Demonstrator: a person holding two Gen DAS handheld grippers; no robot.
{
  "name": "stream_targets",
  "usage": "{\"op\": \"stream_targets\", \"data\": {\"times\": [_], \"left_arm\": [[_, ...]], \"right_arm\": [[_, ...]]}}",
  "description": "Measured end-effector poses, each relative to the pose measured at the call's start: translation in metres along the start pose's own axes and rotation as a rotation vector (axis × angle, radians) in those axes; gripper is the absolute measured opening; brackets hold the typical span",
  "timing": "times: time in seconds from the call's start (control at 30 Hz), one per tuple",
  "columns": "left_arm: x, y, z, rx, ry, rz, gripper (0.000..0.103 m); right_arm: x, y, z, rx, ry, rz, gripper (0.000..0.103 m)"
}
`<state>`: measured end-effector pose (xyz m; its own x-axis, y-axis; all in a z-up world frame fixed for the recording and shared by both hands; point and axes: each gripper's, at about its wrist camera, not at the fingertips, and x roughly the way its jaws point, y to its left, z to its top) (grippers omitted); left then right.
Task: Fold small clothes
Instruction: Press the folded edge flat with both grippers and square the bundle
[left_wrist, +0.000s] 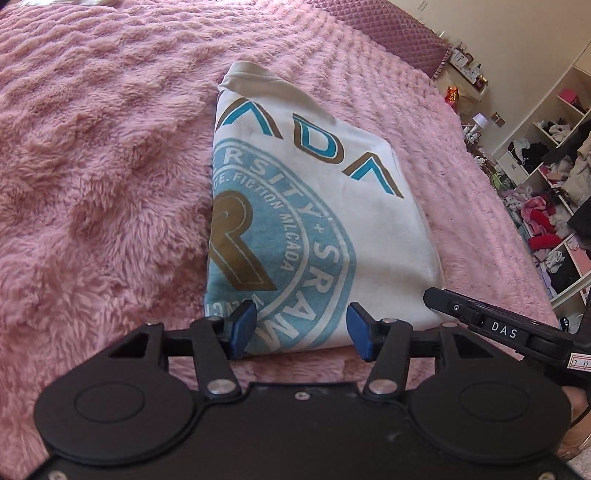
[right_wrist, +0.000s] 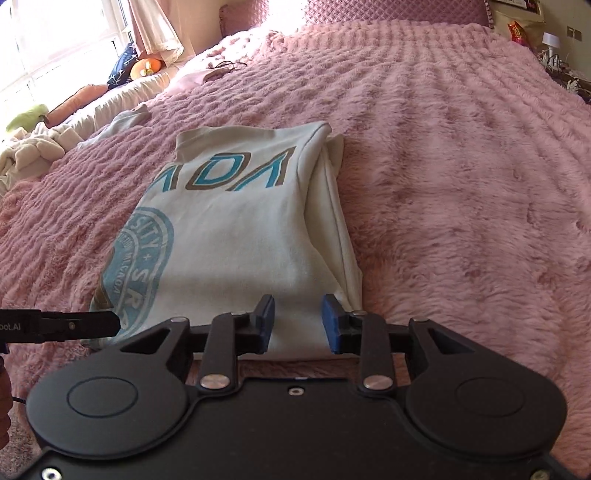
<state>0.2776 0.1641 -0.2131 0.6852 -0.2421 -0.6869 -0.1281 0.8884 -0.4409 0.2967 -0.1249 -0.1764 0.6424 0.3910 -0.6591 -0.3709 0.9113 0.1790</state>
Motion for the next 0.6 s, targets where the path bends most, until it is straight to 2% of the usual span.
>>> {"op": "stream_targets", "data": {"times": [0.1, 0.23, 0.27, 0.3, 0.37, 0.5, 0.6], "left_arm": [[0.005, 0.004, 0.000, -0.011, 0.005, -0.001, 0.058], [-0.008, -0.004, 0.005, -0.025, -0.002, 0.012, 0.058], [-0.014, -0.008, 0.006, -0.023, -0.003, 0.024, 0.058], [-0.021, -0.013, 0.006, -0.019, -0.006, 0.032, 0.059], [-0.036, -0.022, 0.005, -0.007, -0.010, 0.059, 0.060], [-0.064, -0.038, -0.004, 0.015, -0.035, 0.080, 0.063], [-0.077, -0.043, -0.011, 0.017, -0.064, 0.054, 0.066]], "right_arm": [[0.004, -0.001, -0.005, -0.012, 0.003, 0.000, 0.029], [-0.003, 0.003, 0.000, -0.002, 0.019, -0.013, 0.030], [-0.008, 0.004, 0.001, 0.011, 0.023, -0.017, 0.034], [-0.013, 0.005, 0.003, 0.020, 0.022, -0.017, 0.042], [-0.027, 0.010, 0.006, 0.030, 0.004, -0.023, 0.047], [-0.055, 0.023, 0.006, -0.007, -0.026, -0.050, 0.052], [-0.071, 0.031, 0.005, -0.028, -0.065, -0.043, 0.057]]}}
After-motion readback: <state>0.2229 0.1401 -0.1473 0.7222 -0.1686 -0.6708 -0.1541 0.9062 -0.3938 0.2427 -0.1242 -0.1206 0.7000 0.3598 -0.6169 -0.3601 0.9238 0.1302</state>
